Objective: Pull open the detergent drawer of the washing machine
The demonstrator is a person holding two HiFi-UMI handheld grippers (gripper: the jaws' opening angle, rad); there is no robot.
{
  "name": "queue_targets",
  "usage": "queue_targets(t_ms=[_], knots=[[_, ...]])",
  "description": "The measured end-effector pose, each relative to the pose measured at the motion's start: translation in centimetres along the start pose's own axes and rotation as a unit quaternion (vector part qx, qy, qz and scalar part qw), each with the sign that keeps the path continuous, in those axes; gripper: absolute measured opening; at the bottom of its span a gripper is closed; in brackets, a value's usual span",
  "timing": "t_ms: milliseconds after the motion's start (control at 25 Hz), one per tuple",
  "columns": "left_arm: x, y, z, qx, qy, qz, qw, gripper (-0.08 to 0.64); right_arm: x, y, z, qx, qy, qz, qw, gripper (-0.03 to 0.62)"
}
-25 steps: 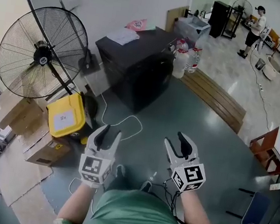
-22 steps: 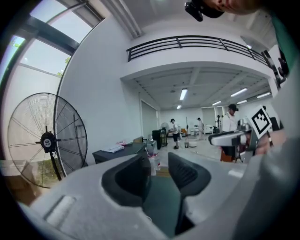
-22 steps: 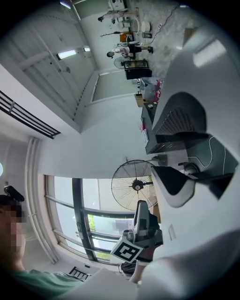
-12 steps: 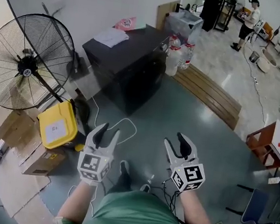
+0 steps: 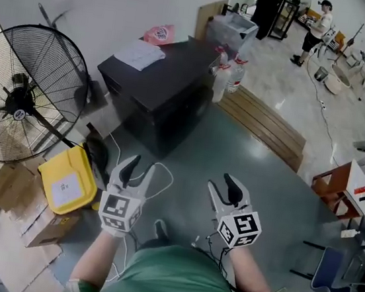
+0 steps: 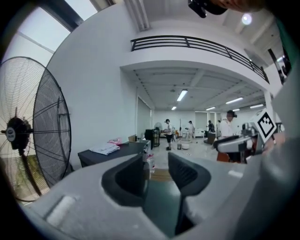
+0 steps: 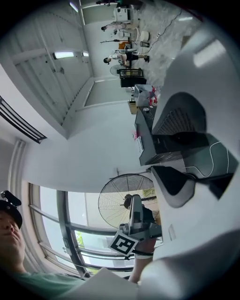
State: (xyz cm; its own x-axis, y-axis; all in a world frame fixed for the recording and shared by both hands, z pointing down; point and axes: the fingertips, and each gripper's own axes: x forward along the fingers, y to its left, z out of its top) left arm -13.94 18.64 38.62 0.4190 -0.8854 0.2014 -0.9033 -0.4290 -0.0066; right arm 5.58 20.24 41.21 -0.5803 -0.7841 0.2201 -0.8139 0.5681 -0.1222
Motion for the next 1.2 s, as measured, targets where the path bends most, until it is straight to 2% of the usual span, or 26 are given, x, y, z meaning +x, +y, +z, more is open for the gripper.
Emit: queue_targets(t_ms=[280,640,920,1200], knots=[[2.7,8.3,-0.5,-0.015,0.005,0.001,0.9999,0.172,7.7,2.2,1.1,-0.022,0.02,0.0,1.0,0.193],[6.1,11.7,-1.5,-0.028,0.017,0.003,0.9995,0.172,13.0,-0.4,1.0,-0.001,0.031,-0.002,1.0,0.193],[10.8,14.7,-1.0,-0.026,0.026,0.044,0.9983,0.172,19.0,-3.4,1.3,0.022,0.026,0.054,0.998,0.193],[18.3,15.3,1.1,-0.023,0.034,0.083,0.9957,0.172,25.7,-10.0,3.2,0.042,0.037,0.117,0.992,0.193]])
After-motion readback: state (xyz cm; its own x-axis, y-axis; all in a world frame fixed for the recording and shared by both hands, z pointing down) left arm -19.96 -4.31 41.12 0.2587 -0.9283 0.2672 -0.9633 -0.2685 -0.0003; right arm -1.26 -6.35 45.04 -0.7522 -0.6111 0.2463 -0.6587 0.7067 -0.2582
